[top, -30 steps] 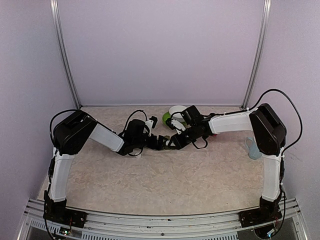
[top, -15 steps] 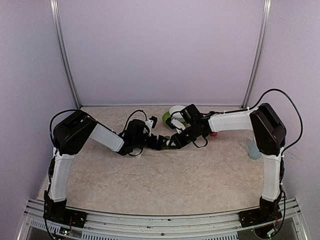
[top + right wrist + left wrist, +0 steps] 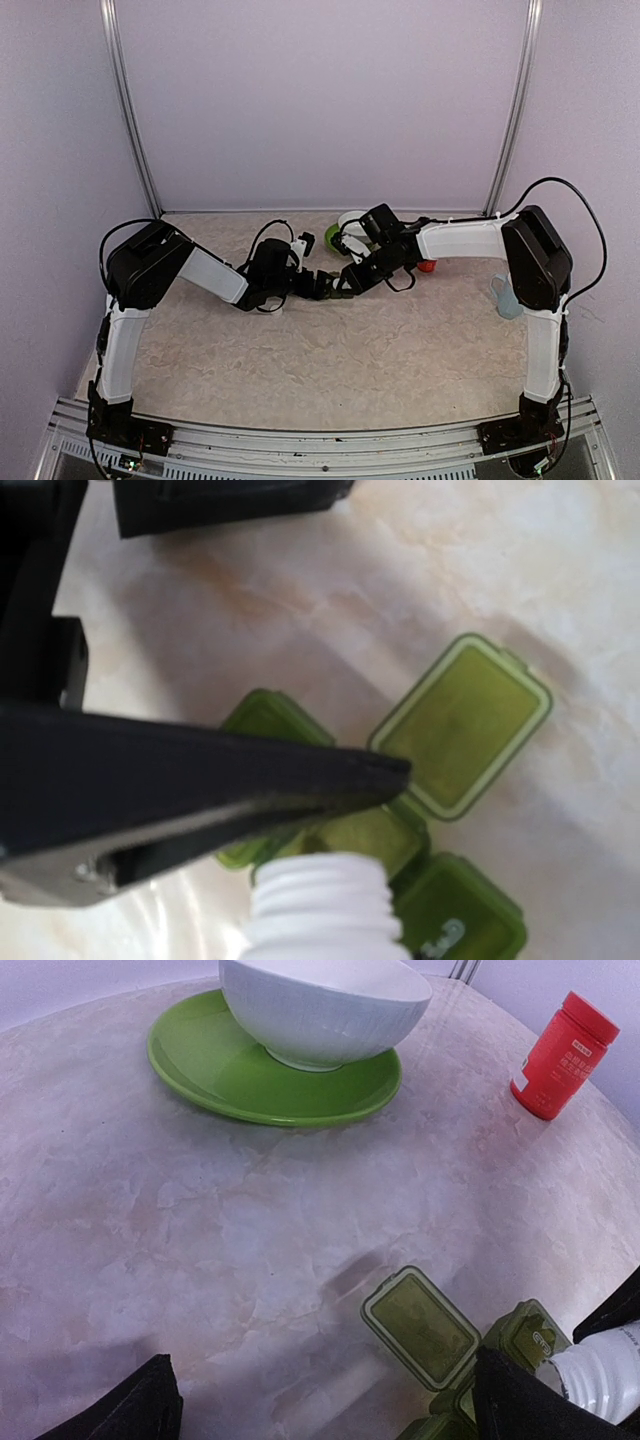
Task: Sort the pills into containers
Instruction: Pour the pill into the compartment of the pill container.
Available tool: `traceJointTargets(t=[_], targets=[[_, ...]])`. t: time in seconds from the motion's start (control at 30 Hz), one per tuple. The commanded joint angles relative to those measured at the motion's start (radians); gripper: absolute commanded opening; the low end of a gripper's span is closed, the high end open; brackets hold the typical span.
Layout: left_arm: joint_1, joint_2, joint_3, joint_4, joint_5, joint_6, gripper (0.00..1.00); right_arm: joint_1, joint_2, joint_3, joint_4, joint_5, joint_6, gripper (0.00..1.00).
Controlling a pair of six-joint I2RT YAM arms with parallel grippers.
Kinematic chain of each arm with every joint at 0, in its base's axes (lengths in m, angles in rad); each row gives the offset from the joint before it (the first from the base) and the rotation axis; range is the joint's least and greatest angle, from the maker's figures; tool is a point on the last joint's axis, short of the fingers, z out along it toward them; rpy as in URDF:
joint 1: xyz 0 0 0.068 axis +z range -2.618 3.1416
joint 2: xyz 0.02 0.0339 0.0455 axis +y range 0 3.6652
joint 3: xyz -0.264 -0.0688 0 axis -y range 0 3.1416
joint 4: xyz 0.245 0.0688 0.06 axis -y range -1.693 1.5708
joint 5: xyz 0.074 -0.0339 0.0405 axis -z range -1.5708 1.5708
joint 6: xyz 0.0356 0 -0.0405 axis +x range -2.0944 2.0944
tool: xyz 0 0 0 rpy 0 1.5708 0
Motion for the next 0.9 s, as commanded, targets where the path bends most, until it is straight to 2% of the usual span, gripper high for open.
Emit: traceJointTargets(t=[0.0, 0.87], targets=[[0.007, 0.01, -0.007, 0.027, -0.009, 0.001, 0.99, 0.007, 0.018, 0.035, -0.037, 0.005, -0.005, 0.2], [0.007, 0.011, -0.007, 0.029, -0.007, 0.002, 0.99, 0.007, 0.075, 0.136, -0.164, 0.007, 0.004, 0.2]])
